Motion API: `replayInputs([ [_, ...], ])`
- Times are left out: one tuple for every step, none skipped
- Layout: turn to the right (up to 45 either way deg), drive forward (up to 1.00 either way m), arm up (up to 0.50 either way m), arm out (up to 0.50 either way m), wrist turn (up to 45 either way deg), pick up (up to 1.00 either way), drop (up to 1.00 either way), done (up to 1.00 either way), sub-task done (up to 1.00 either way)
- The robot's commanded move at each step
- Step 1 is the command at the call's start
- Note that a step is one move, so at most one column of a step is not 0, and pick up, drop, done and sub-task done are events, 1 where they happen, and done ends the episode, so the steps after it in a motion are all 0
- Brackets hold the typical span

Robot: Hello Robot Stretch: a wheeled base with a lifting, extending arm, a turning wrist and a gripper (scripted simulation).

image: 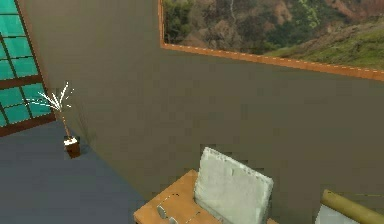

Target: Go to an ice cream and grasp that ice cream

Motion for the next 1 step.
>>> replayInputs([
  [0.0, 0.00, 0.00, 0.00, 0.0, 0.00, 0.00, 1.00, 0.00],
])
